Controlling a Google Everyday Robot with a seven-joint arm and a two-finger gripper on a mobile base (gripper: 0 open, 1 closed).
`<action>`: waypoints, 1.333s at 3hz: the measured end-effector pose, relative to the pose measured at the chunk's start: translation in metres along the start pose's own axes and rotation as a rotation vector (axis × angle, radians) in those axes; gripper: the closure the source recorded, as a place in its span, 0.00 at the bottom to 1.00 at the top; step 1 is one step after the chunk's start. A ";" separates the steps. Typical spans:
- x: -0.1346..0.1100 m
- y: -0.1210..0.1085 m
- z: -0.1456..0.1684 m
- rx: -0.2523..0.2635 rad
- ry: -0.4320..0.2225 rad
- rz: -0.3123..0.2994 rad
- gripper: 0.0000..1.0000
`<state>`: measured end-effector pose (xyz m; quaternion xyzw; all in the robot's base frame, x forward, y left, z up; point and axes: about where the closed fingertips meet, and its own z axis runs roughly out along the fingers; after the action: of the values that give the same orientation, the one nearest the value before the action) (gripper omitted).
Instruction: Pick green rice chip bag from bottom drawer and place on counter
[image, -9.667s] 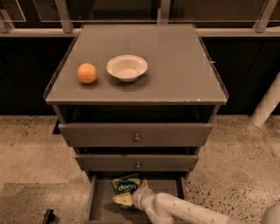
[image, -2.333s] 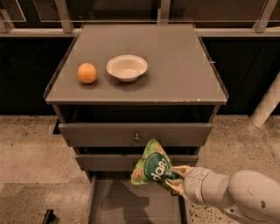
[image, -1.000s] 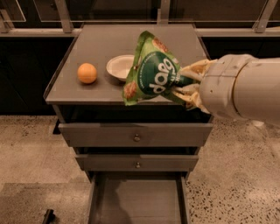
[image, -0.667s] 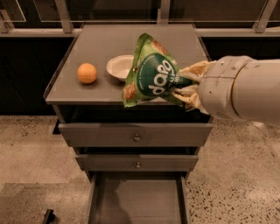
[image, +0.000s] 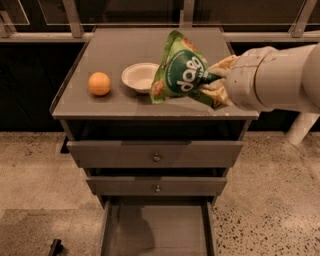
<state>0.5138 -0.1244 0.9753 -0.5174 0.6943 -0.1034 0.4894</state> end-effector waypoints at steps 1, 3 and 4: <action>0.019 -0.022 0.027 0.024 0.048 0.036 1.00; 0.053 -0.051 0.072 0.045 0.166 0.054 1.00; 0.062 -0.050 0.091 0.022 0.189 0.042 0.82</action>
Offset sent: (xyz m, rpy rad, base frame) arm 0.1038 -0.0570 -0.0414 -0.0913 0.0647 -0.2139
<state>0.6172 -0.1649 0.9271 -0.4855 0.7469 -0.1490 0.4293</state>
